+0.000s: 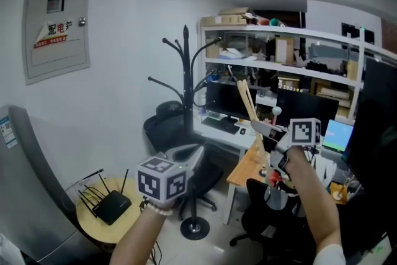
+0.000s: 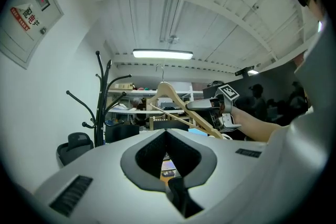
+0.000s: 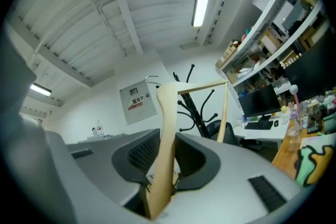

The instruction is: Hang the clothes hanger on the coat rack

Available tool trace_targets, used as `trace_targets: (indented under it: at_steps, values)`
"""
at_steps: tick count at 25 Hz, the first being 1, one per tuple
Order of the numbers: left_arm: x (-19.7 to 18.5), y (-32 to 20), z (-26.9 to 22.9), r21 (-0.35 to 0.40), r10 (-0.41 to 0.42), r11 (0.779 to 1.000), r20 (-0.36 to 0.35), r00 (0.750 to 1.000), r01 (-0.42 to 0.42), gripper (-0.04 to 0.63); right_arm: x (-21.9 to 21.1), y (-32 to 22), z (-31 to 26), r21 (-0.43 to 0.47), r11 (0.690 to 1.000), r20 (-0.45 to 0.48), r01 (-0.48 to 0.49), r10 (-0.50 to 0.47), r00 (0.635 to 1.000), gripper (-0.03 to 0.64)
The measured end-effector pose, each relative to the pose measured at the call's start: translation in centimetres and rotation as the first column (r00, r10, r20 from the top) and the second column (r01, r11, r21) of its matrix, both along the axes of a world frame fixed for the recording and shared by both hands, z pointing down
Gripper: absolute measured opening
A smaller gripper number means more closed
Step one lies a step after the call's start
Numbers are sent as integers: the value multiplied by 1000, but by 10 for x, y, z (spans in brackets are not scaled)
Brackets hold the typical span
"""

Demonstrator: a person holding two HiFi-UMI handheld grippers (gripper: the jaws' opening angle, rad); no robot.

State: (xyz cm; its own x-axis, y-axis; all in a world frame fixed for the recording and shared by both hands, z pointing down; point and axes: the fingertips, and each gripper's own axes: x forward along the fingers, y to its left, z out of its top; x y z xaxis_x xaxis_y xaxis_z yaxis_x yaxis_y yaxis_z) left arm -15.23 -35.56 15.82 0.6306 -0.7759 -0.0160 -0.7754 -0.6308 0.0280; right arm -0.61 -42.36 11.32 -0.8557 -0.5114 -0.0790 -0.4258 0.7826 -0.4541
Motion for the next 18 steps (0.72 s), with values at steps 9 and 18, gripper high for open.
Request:
trace_targets:
  at_steps: [9,18]
  values:
    - [-35,-85,-30,24,55,998,-34,998,-54,-2,-30,-95,-24,1,998,4,-67,67,998,104]
    - [-42,-136,-11,-18,143,989,-34,989,-144,-2,-47,-177,-22,-60,998,-11,-29,28,1000,104]
